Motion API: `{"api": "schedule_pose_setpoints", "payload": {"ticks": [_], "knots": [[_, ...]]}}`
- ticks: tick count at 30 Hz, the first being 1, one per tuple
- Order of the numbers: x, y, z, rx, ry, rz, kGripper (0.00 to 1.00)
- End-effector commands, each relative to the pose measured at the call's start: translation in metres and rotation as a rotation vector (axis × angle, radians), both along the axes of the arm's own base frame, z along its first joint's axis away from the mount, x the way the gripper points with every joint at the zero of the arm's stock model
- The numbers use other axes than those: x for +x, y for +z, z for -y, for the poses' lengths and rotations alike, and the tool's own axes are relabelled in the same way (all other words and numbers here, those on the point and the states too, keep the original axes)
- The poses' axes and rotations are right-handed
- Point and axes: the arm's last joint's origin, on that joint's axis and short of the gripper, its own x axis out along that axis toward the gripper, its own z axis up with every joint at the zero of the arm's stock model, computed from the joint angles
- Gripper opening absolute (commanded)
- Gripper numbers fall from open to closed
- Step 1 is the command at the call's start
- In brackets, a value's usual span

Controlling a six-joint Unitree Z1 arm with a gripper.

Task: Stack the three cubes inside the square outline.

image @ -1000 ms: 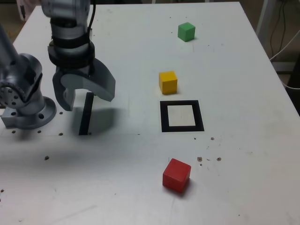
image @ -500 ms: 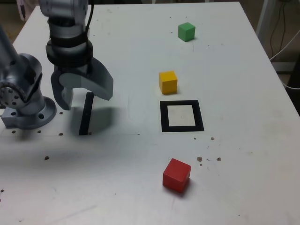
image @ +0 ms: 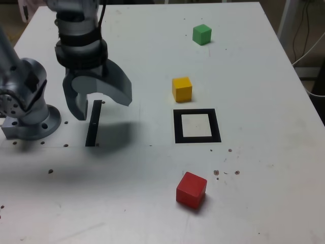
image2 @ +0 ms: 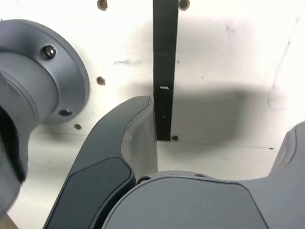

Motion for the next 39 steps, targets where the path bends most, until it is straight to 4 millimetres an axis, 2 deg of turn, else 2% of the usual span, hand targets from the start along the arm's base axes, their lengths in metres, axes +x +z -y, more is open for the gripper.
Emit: {"api": "schedule_pose_setpoints", "payload": {"ticks": [1, 5, 22, 27, 33, 39], "knots": [[0.004, 0.001, 0.003, -0.001, -0.001, -0.012, 0.94], [0.013, 0.009, 0.013, -0.002, -0.019, -0.004, 0.94], [0.072, 0.046, 0.07, 0.031, -0.133, -0.008, 0.93], [0.085, 0.049, 0.088, 0.032, -0.171, -0.012, 0.93], [0.1, 0.042, 0.114, 0.028, -0.227, -0.027, 0.93], [0.107, 0.042, 0.137, 0.031, -0.267, -0.031, 0.93]]}}
